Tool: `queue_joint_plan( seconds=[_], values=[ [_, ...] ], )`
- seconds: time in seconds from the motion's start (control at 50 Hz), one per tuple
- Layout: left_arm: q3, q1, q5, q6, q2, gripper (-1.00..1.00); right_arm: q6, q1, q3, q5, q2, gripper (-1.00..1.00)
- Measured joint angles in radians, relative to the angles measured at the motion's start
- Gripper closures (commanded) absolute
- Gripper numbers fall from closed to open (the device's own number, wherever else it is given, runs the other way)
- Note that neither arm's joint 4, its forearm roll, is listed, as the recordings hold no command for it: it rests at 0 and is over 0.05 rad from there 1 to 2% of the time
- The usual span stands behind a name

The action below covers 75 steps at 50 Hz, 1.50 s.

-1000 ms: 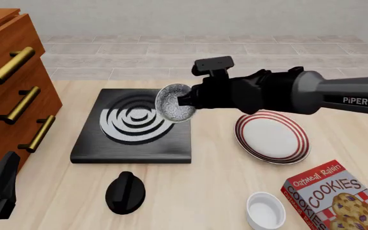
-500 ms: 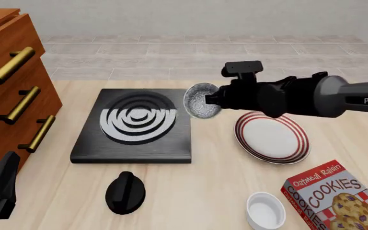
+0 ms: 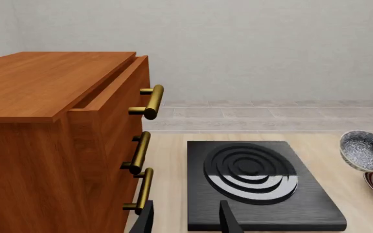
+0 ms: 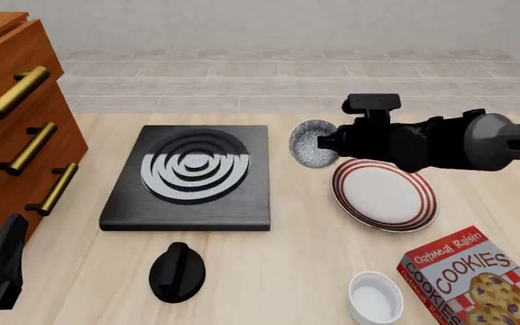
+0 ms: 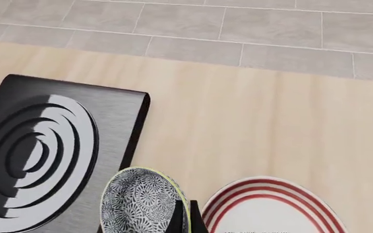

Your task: Pick the akita bowl on the stove and place it on the plate.

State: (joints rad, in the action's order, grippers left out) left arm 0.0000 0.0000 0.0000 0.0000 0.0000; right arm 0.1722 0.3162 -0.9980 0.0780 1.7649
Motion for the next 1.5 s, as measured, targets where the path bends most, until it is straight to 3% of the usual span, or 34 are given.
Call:
queue_joint_plan(
  seconds=[0.98, 1.5],
  values=[
    [0.0, 0.0, 0.0, 0.0, 0.0, -1.0, -0.008, -0.196, 0.126, 0.11, 0.005, 1.0],
    [0.0, 0.0, 0.0, 0.0, 0.0, -1.0, 0.003, -0.26, 0.212, 0.178, 0.009, 1.0]
  ],
)
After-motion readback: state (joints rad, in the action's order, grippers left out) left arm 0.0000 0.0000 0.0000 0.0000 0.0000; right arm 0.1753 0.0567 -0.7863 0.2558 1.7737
